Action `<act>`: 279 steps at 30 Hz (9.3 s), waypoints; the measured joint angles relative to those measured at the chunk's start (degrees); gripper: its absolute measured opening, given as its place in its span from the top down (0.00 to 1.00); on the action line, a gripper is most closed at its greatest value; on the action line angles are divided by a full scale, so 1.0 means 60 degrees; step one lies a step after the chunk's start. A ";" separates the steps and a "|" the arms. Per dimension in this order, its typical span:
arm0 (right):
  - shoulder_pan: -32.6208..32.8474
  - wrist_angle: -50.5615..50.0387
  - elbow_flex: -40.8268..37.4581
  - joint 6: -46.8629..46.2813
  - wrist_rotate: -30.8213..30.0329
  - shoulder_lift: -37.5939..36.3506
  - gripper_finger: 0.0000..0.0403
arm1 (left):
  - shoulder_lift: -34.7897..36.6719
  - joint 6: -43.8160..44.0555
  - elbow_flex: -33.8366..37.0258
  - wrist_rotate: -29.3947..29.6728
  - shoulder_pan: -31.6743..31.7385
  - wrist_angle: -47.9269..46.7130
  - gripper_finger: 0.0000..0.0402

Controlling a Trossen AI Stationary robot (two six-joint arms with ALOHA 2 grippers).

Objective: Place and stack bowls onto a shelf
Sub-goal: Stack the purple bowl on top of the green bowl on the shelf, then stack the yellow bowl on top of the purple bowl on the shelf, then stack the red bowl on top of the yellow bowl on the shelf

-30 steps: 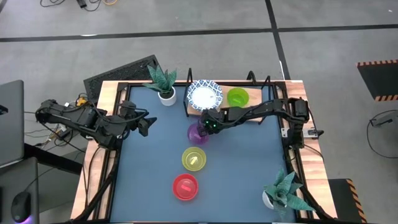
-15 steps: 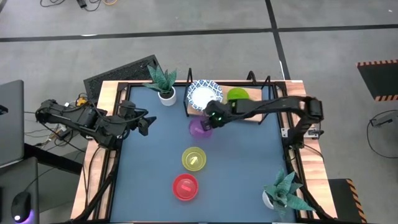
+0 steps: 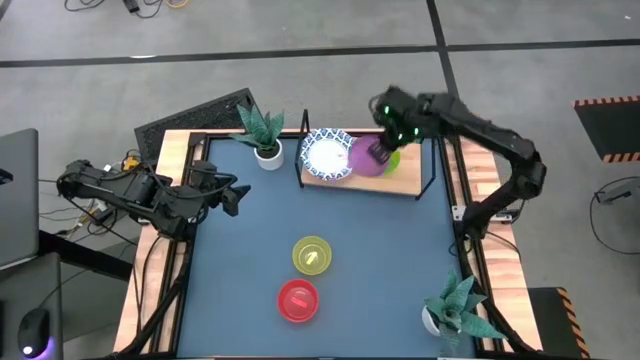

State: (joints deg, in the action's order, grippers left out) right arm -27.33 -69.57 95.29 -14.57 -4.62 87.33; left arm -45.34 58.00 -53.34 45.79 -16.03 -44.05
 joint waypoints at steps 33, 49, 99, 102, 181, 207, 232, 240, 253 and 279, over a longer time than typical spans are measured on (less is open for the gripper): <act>-0.3778 -0.0830 0.0553 0.3696 0.0484 0.2667 0.94 | -0.0004 0.0346 0.0000 0.0374 0.0000 -0.0049 0.32; -0.3149 -0.0829 0.0195 0.0236 -0.0004 0.2652 0.94 | -0.0004 0.0197 0.0000 0.0369 0.0000 -0.0097 0.32; 0.3945 0.1430 0.0600 -0.1002 0.0650 0.2245 0.55 | -0.0004 0.0306 0.0000 -0.0137 0.0000 -0.0259 0.32; 0.4387 0.1771 0.0600 -0.1001 0.0664 0.2871 0.51 | -0.0007 0.0289 0.0000 -0.0353 0.0000 -0.0266 0.32; -0.3594 -0.0147 0.0604 0.5555 0.0726 0.3453 0.95 | -0.0005 0.0878 0.0000 -0.0478 0.0000 -0.0757 0.32; -0.2920 -0.0466 0.0604 0.3483 0.3717 0.2009 0.59 | -0.0007 0.0666 0.0000 -0.0507 0.0000 -0.0757 0.32; 0.6823 0.4695 0.0607 -0.1973 0.1005 0.4476 0.53 | -0.0007 -0.0603 0.0000 -0.2191 -0.0004 -0.0795 0.32; 0.7212 0.5282 0.0604 -0.2983 0.1017 0.6002 0.41 | -0.0076 -0.0712 -0.0004 -0.2305 -0.0004 -0.0914 0.32; 0.7486 0.5819 0.0596 -0.3878 0.0795 0.6066 0.43 | -0.0229 -0.0736 -0.0004 -0.2446 -0.0003 -0.0929 0.32; 0.7896 0.6445 0.0607 -0.4577 0.0282 0.6830 0.80 | -0.0270 -0.0717 -0.0004 -0.2482 0.0000 -0.1097 0.32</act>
State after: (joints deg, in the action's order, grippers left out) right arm 20.05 -30.90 98.94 -42.03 -2.92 128.31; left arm -46.96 53.69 -53.36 30.90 -16.03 -50.63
